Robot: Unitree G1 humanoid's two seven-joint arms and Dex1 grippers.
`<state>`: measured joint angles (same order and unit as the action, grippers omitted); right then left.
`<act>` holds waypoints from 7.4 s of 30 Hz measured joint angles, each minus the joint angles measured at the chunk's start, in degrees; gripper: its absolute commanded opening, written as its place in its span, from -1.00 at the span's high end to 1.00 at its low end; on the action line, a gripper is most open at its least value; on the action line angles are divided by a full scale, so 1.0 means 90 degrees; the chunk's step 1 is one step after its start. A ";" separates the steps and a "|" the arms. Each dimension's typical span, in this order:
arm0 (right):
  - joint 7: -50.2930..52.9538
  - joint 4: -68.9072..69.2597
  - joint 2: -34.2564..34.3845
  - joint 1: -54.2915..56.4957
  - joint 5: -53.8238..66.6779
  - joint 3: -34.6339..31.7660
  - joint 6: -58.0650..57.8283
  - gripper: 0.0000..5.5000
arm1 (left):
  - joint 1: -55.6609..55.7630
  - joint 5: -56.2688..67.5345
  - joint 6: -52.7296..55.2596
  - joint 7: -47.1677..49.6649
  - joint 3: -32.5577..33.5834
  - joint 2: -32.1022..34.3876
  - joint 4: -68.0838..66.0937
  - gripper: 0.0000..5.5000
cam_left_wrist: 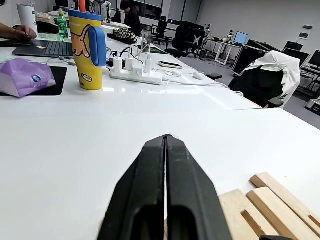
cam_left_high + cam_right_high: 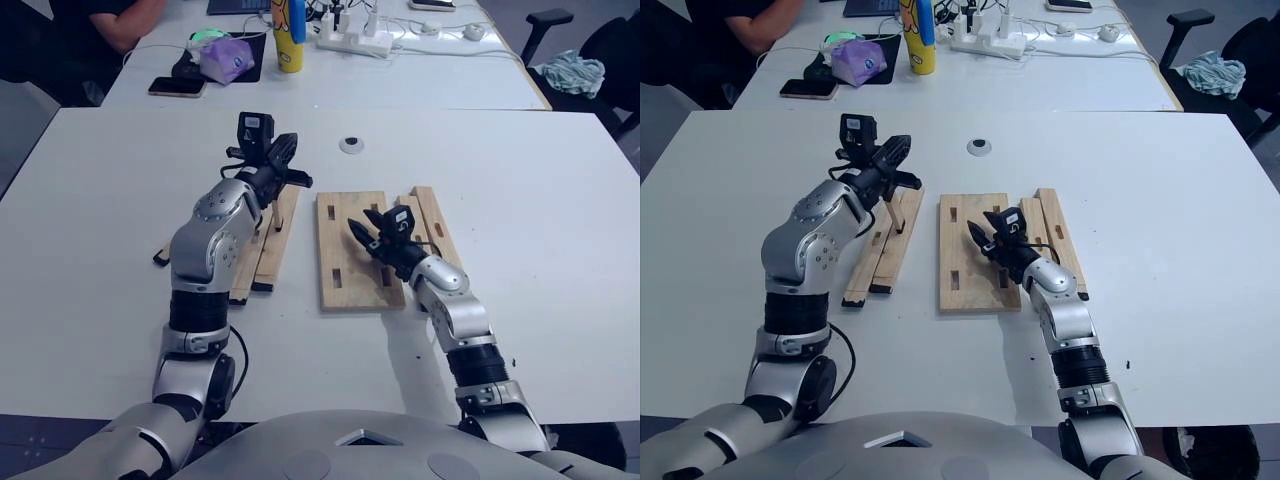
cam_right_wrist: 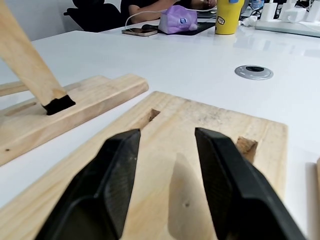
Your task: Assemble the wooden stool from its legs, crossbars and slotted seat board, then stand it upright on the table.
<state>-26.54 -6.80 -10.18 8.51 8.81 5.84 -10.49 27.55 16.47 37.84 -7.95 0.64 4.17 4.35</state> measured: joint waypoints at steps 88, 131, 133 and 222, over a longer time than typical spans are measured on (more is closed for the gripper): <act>0.0121 0.0688 0.0042 -0.0490 0.0064 -0.0041 -0.0401 0.26 | -0.3224 -0.0479 0.2696 0.0152 -0.1036 0.0567 0.2662 0.11; 0.0494 0.0969 0.0426 0.0593 0.3178 -0.1687 -0.3335 -0.93 | -0.3247 -0.1352 -0.0243 -0.1280 -0.1332 0.1770 0.1220 0.26; 0.0493 0.0968 0.0396 0.0588 0.3109 -0.1606 -0.3315 -0.94 | -0.3208 -0.1359 -0.0180 -0.1243 -0.1371 0.1693 0.1219 0.26; 0.1857 0.0750 0.0969 0.1519 0.6327 -0.2850 -0.4776 0.62 | -0.2534 -0.0358 -0.2787 -0.3205 -0.1225 0.1328 0.0687 0.25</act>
<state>-9.83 -0.05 -1.46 22.18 65.75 -19.81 -53.47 4.74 13.24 12.75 -36.80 -10.38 16.12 10.54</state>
